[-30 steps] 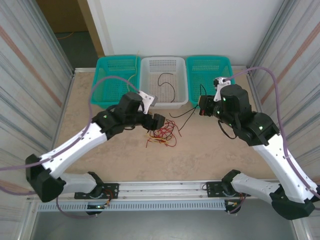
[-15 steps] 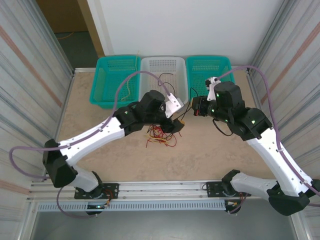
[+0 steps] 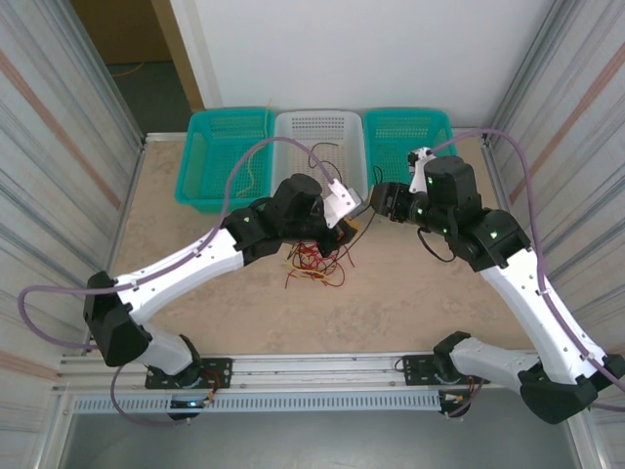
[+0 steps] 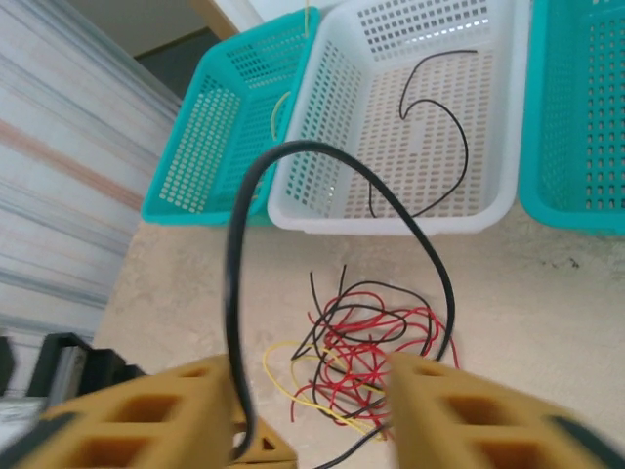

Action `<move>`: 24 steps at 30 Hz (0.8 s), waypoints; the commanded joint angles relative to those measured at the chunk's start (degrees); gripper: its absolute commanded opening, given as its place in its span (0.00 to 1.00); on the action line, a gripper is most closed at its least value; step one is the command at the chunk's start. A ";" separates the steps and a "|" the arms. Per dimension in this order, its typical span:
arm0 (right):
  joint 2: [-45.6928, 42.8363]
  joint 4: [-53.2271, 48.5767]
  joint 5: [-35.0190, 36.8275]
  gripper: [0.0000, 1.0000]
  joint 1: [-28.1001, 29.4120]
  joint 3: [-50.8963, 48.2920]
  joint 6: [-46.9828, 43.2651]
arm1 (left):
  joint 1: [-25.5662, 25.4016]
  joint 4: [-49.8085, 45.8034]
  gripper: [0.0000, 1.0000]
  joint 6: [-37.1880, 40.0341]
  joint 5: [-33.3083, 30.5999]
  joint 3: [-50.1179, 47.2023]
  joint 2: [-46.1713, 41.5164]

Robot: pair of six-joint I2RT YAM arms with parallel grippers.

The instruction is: Untangle the cables

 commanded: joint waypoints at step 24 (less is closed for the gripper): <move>-12.93 12.51 -18.00 1.00 -11.01 -20.03 -3.51 | 8.74 9.60 0.00 -21.28 28.05 3.60 -7.98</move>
